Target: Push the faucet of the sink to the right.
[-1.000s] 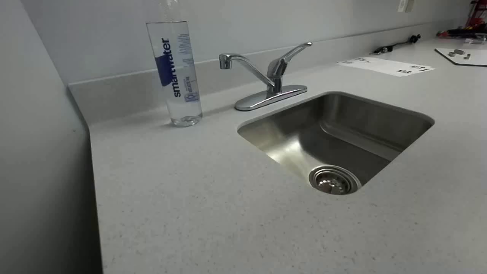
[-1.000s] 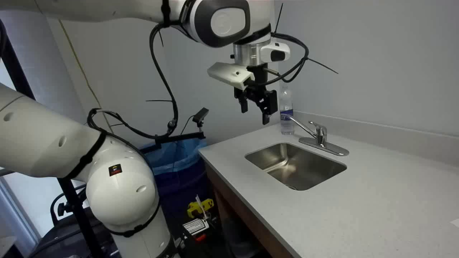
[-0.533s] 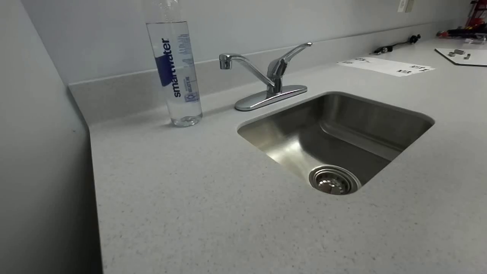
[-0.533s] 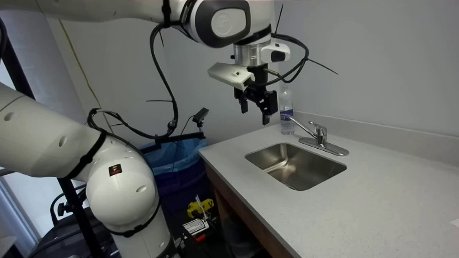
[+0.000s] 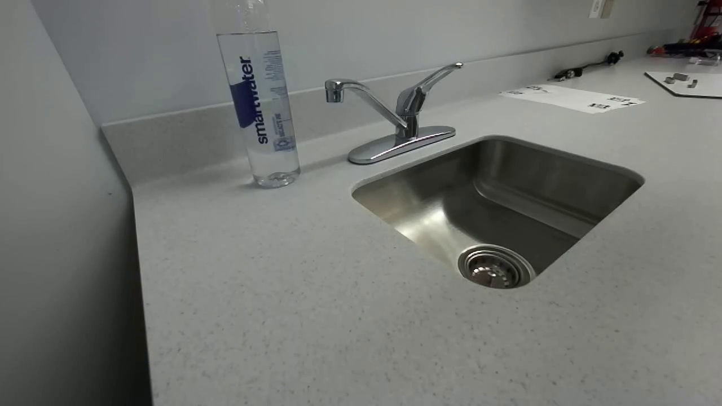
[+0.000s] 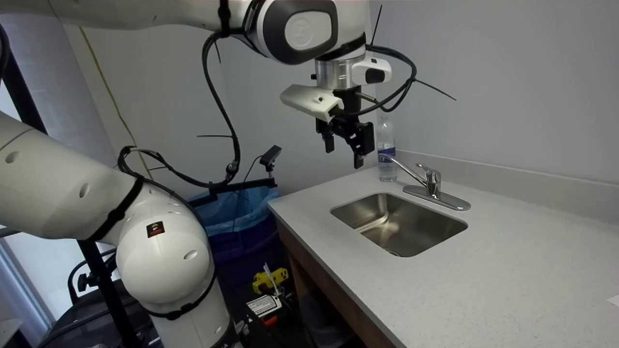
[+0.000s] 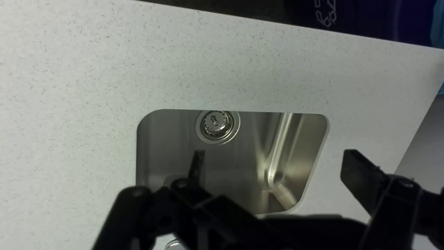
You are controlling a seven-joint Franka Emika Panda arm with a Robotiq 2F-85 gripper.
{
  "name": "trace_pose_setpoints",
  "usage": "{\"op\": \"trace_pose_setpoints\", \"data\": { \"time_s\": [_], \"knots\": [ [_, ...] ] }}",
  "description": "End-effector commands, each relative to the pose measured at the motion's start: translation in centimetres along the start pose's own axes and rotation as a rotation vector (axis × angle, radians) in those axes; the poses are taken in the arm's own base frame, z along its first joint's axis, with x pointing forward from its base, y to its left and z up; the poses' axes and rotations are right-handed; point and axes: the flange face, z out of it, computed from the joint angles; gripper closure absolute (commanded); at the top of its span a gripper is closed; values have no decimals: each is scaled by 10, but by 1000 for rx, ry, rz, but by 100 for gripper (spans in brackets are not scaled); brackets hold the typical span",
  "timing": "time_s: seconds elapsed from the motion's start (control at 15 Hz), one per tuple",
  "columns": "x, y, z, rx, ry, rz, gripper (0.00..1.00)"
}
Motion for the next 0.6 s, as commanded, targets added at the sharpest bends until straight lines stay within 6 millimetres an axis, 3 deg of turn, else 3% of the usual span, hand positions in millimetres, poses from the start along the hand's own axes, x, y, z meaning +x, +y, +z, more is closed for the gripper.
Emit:
{"op": "trace_pose_setpoints", "data": {
  "time_s": [0.0, 0.33, 0.53],
  "knots": [
    [0, 0, -1, 0, -1, 0, 0],
    [0, 0, -1, 0, -1, 0, 0],
    [14, -4, 15, -18, -24, -21, 0]
  ]
}}
